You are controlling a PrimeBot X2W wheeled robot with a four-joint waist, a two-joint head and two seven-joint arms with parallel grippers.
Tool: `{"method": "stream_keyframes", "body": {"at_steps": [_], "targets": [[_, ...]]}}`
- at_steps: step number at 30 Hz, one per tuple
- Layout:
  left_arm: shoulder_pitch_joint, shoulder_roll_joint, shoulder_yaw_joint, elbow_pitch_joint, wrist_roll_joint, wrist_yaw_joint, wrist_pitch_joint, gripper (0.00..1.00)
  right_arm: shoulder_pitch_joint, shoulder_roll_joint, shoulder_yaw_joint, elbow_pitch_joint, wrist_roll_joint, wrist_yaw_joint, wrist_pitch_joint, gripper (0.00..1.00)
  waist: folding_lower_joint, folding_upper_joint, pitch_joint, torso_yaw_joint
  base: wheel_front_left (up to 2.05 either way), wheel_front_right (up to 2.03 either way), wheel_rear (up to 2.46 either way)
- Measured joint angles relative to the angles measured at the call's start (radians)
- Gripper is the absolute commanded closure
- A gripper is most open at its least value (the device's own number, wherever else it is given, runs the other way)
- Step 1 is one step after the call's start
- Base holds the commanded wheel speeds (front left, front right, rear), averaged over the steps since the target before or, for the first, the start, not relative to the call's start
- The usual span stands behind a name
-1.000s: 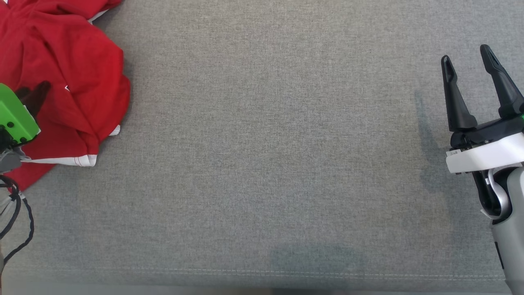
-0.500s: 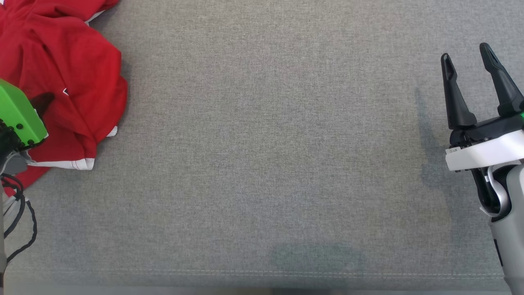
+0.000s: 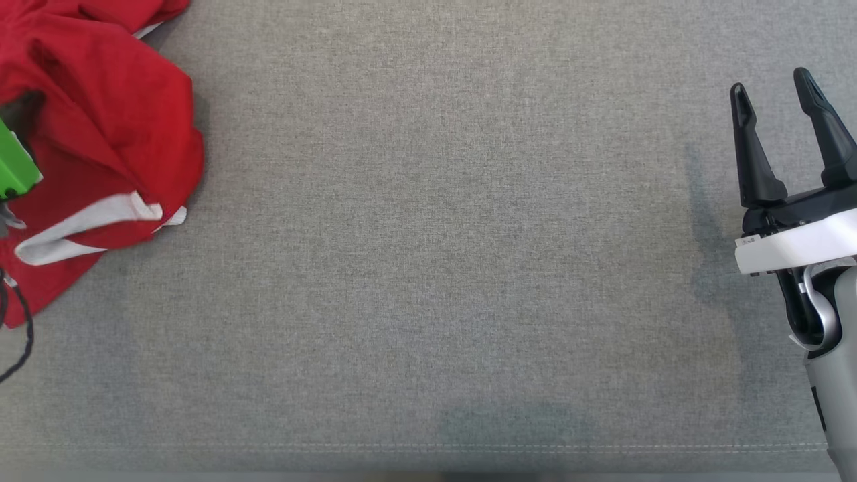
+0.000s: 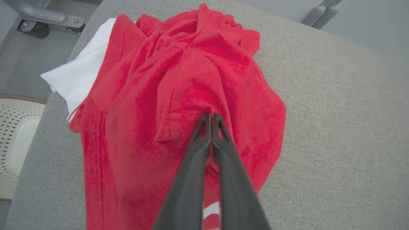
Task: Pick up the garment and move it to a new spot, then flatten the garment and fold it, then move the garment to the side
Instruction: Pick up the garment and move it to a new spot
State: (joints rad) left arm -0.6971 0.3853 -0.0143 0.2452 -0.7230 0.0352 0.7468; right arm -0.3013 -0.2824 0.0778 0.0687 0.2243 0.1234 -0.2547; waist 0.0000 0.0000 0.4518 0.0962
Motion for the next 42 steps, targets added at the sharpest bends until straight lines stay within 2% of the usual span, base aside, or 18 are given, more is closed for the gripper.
{"method": "stream_keyframes", "body": {"at_steps": [11, 17, 22, 26, 31, 38, 40, 42], "targets": [[-0.046, 0.015, -0.023, -0.098, 0.013, -0.035, -0.030, 1.00, 0.004, -0.002, -0.006, 0.013, 0.001, 0.001, 0.000, 0.00, 0.0000, 0.0000, -0.052, 0.022, 0.00, 0.00, 0.00], [-0.070, -0.014, -0.051, -0.151, 0.003, -0.060, -0.043, 1.00, 0.007, 0.008, 0.023, 0.021, 0.001, 0.001, 0.000, 0.00, 0.0000, 0.0000, -0.099, 0.034, 0.00, 0.00, 0.00], [-0.064, -0.075, -0.132, -0.176, -0.011, -0.086, -0.016, 1.00, 0.009, 0.034, 0.049, 0.028, 0.001, 0.001, 0.000, 0.00, 0.0000, 0.0000, -0.141, 0.028, 0.00, 0.00, 0.00], [-0.037, -0.134, -0.213, -0.199, -0.020, -0.091, 0.013, 1.00, 0.012, 0.051, 0.059, 0.029, 0.006, 0.001, 0.000, 0.00, 0.0000, 0.0000, -0.160, 0.001, 0.00, 0.00, 0.00], [-0.007, -0.247, -0.317, -0.208, -0.031, -0.097, 0.023, 1.00, 0.015, 0.068, 0.068, 0.032, 0.007, 0.001, 0.000, 0.00, 0.0000, 0.0000, -0.172, -0.051, 0.00, 0.00, 0.00], [-0.004, -0.390, -0.445, -0.164, -0.029, -0.097, 0.008, 1.00, 0.031, 0.084, 0.030, 0.031, 0.007, 0.001, 0.000, 0.00, 0.0000, 0.0000, -0.182, -0.141, 0.00, 0.00, 0.00], [-0.005, -0.411, -0.470, -0.149, -0.027, -0.097, -0.014, 1.00, 0.043, 0.093, 0.021, 0.029, 0.007, 0.001, 0.000, 0.00, 0.0000, 0.0000, -0.185, -0.168, 0.00, 0.00, 0.00], [-0.008, -0.406, -0.476, -0.134, -0.027, -0.085, -0.044, 1.00, 0.058, 0.100, 0.012, 0.028, 0.007, 0.000, 0.000, 0.00, 0.0000, 0.0000, -0.188, -0.196, 0.00, 0.00, 0.00]]}}
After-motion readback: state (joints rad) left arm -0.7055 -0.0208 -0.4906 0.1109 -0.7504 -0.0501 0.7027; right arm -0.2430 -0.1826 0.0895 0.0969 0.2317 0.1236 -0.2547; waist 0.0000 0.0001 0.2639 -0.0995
